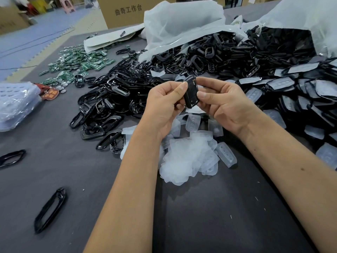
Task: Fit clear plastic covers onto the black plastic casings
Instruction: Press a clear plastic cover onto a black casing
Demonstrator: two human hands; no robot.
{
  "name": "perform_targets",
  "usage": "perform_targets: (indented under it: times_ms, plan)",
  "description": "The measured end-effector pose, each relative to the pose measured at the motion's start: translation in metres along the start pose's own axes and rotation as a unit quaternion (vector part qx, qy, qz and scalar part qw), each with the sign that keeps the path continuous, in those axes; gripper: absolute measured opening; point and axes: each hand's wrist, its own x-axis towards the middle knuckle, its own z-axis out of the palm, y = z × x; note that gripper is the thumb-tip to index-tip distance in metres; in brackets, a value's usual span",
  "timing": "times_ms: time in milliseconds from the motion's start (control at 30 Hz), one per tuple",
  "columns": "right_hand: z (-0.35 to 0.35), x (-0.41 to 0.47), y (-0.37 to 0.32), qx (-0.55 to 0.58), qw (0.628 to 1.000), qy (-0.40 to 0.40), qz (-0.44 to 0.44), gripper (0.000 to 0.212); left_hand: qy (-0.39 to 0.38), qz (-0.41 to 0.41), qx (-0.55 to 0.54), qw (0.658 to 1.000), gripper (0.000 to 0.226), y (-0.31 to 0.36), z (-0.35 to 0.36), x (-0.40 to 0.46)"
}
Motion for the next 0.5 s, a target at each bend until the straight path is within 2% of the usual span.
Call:
perform_targets:
  times_ms: [167,300,400,500]
  plan:
    - [0.002,-0.002,-0.002,-0.035,0.999,0.031,-0.007,0.035,0.028,-0.001,0.02,0.999,0.02,-0.001,0.001,-0.001]
    - [0.002,-0.006,-0.012,-0.226,0.968,0.072,-0.083,0.032,0.049,0.067,0.19,0.978,0.007,0.007,0.002,-0.005]
    - [-0.004,-0.017,-0.03,-0.386,0.905,0.06,-0.167,0.036,0.027,0.103,0.273,0.956,0.012,0.02,0.007,-0.008]
    - [-0.017,-0.032,-0.053,-0.535,0.813,0.082,-0.216,0.037,-0.017,0.127,0.349,0.928,0.024,0.027,0.035,-0.007]
